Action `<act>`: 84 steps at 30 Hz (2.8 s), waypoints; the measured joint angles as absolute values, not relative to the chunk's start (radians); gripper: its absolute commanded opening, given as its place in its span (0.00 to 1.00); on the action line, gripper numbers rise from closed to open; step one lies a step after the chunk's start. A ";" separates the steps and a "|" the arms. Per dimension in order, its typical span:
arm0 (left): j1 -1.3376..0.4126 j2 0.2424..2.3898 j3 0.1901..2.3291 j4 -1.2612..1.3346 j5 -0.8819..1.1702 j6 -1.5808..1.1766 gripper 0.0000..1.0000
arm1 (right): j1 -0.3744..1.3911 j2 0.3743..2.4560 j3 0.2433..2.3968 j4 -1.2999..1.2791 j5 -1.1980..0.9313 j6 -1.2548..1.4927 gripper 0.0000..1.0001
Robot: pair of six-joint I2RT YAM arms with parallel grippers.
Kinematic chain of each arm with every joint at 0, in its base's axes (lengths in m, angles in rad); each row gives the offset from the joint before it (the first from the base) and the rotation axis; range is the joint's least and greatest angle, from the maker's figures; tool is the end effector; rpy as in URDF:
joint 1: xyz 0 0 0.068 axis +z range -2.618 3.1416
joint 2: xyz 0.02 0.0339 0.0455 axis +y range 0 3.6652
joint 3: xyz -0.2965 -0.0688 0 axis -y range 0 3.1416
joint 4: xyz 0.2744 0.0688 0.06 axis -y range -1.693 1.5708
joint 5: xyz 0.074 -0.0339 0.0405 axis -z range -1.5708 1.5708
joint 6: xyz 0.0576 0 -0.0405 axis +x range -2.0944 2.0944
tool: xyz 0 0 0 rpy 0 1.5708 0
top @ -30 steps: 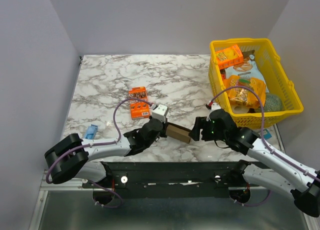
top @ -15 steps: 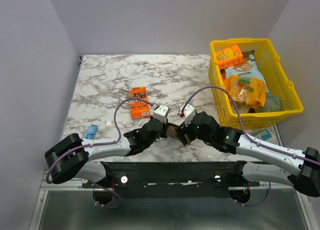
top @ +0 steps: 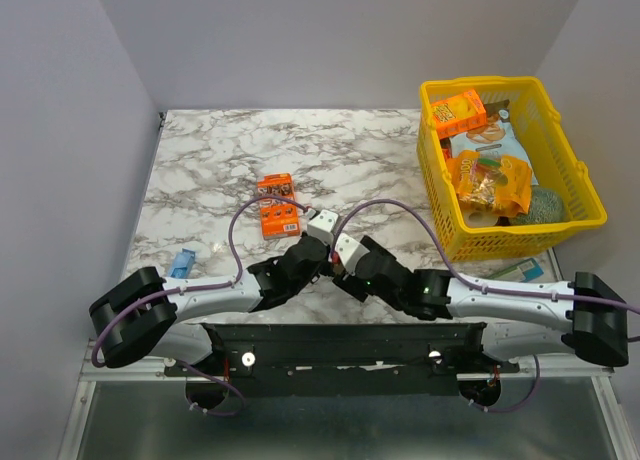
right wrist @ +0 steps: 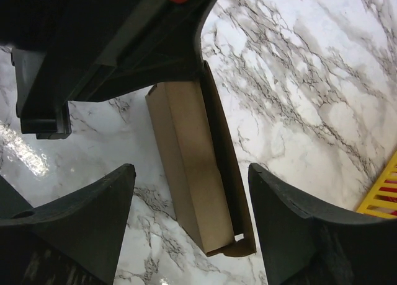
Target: Fold the paper box
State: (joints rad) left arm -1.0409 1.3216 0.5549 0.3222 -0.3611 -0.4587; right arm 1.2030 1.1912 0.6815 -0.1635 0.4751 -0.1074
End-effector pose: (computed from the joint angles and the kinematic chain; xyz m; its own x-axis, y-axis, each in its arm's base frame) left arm 0.1700 -0.2499 0.1987 -0.4809 0.0014 -0.8768 0.4830 0.8350 -0.2635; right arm 0.1241 0.2488 0.2293 -0.1477 -0.6485 -0.7468 -0.7212 0.5873 -0.3674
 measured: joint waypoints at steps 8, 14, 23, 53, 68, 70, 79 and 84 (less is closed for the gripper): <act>-1.041 1.322 0.556 0.317 -0.361 -0.463 0.00 | 1.262 1.246 0.682 -0.138 0.594 -0.105 0.64; -1.040 1.318 0.556 0.316 -0.357 -0.469 0.00 | 1.271 1.263 0.683 -0.124 0.654 -0.102 0.40; -1.035 1.311 0.556 0.307 -0.347 -0.480 0.00 | 1.279 1.290 0.708 -0.149 0.710 -0.085 0.24; -1.042 1.306 0.478 0.444 -0.307 -0.464 0.00 | 1.174 1.110 0.805 -0.528 0.574 0.473 0.86; -1.046 1.219 0.448 0.358 -0.405 -0.509 0.00 | 0.903 0.888 0.666 -0.426 0.301 1.015 0.70; -1.046 1.219 0.448 0.356 -0.407 -0.508 0.00 | 0.899 0.898 0.645 -0.398 0.280 1.033 0.52; -1.050 1.251 0.498 0.308 -0.412 -0.495 0.00 | 0.897 0.912 0.640 -0.353 0.270 0.969 0.45; -1.056 1.272 0.522 0.296 -0.412 -0.494 0.00 | 0.897 0.885 0.650 -0.447 0.296 0.936 0.43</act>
